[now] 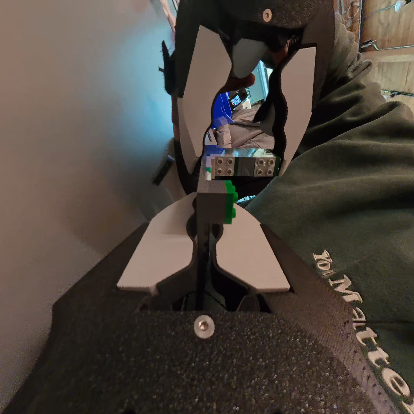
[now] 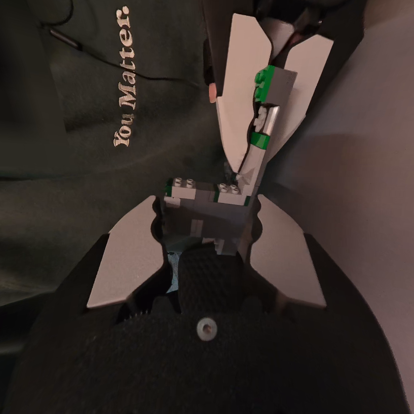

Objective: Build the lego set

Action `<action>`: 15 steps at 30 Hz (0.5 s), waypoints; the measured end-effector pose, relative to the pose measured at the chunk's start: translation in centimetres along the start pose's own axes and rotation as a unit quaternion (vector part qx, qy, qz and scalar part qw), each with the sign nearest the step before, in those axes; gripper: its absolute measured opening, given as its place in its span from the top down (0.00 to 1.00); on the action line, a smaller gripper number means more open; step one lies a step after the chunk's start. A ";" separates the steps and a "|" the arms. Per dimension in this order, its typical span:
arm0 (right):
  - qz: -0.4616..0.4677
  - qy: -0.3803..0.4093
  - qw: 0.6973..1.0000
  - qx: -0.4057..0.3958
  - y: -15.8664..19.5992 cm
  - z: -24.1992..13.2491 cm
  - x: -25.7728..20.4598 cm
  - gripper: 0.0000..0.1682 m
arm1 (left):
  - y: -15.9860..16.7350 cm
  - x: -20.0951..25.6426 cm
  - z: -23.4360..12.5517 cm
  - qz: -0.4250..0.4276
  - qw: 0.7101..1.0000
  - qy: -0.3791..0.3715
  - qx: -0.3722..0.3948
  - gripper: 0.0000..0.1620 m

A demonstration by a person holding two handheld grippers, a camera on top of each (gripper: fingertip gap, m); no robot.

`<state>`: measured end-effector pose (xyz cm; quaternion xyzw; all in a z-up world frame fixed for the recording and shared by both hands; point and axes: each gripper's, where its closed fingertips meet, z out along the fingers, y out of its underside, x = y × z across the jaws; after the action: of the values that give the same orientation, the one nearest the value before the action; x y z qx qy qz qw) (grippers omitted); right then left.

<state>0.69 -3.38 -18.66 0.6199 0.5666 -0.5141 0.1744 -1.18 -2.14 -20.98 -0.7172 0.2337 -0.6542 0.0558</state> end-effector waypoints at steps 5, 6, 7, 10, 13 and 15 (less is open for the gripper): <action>0.009 0.010 1.000 0.020 -0.4 0.0 0.5 0.55 | 0.0 -0.4 -0.6 -0.012 1.000 0.001 0.007 0.95; 0.012 0.009 1.000 0.027 -0.5 -0.3 0.5 0.56 | 0.1 -0.5 -0.7 -0.007 1.000 -0.004 0.005 0.96; 0.010 0.011 0.999 0.038 -0.6 -0.7 0.6 0.57 | 0.1 -0.6 -0.9 -0.007 1.000 -0.007 0.006 0.96; -0.007 0.053 0.995 0.089 -1.3 -3.3 1.1 0.63 | -0.1 -0.8 -2.0 -0.015 1.000 -0.006 0.019 0.96; -0.042 0.181 0.978 0.094 -0.1 -5.6 3.3 0.72 | -0.9 -1.2 -3.6 -0.021 0.998 -0.018 0.048 0.96; -0.068 0.277 0.956 0.073 1.4 -6.0 5.0 0.76 | -2.0 -1.3 -4.9 -0.029 0.996 -0.022 0.078 0.96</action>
<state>3.67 3.64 -20.87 0.7089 0.5945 -0.3730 -0.0707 -5.38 1.30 -20.72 -0.7315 0.1596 -0.6556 0.0984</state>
